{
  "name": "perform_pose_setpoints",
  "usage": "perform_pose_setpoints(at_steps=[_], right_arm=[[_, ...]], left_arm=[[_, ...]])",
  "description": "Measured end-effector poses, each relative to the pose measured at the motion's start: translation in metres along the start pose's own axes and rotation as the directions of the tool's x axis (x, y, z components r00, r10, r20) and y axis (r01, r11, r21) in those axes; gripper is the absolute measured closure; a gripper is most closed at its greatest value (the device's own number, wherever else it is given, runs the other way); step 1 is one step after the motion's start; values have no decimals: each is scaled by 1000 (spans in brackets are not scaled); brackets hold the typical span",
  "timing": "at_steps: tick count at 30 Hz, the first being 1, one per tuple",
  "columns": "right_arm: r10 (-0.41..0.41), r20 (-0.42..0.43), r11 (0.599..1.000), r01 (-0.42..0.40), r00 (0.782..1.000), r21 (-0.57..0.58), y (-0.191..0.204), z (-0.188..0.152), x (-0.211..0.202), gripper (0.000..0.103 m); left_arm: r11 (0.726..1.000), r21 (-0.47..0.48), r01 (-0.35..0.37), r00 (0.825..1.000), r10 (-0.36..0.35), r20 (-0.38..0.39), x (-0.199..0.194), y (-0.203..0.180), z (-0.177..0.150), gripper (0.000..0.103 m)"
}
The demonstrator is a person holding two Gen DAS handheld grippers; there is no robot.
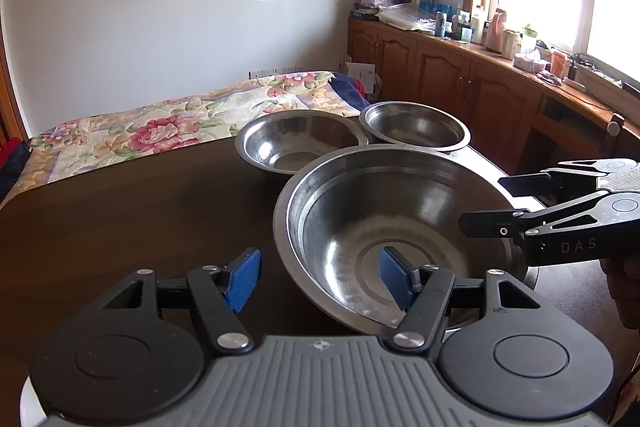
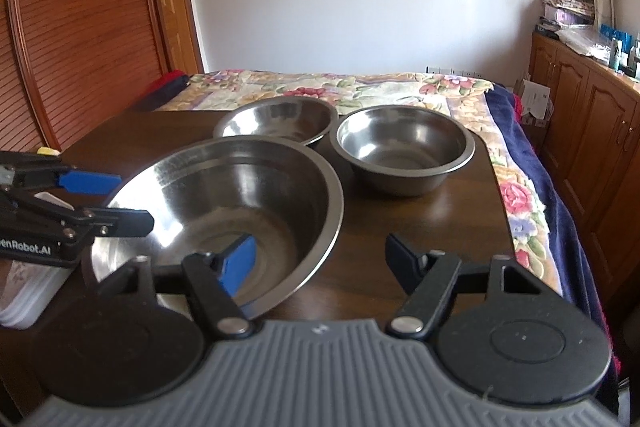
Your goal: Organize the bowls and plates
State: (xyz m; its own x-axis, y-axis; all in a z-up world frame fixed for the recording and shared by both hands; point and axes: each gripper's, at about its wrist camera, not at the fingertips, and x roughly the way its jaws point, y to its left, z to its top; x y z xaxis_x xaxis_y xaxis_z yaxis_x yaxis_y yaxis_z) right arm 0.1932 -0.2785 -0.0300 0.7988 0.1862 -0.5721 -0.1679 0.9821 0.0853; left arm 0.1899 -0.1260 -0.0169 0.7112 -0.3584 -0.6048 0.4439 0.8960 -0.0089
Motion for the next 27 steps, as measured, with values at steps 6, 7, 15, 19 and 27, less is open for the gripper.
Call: perform_pose_setpoints(at_steps=[6,7,15,19,27], right_arm=[[11,-14,1000,-11,1000,11,1,-1,3,36],[13,-15,1000,-12,1000,14,1,-2,4,38],[23,-29,999,-22,999,34,2,-4,6,49],[22,-29,999,-21,999,40,1,-4,6,53],[45,-8,997,-44,999,70,1,-6,2,74]], left_arm=[[1000,-4,11,1000,-11,-10,4,2,0,13],[1000,-5,12,1000,-12,-13,4,2,0,13],[1000,-16,26,999,-27,-31,8,4,-1,26],[999,-22,34,999,-35,-35,8,4,-2,32],[998,-32,51,998,-52,-33,5,3,-3,42]])
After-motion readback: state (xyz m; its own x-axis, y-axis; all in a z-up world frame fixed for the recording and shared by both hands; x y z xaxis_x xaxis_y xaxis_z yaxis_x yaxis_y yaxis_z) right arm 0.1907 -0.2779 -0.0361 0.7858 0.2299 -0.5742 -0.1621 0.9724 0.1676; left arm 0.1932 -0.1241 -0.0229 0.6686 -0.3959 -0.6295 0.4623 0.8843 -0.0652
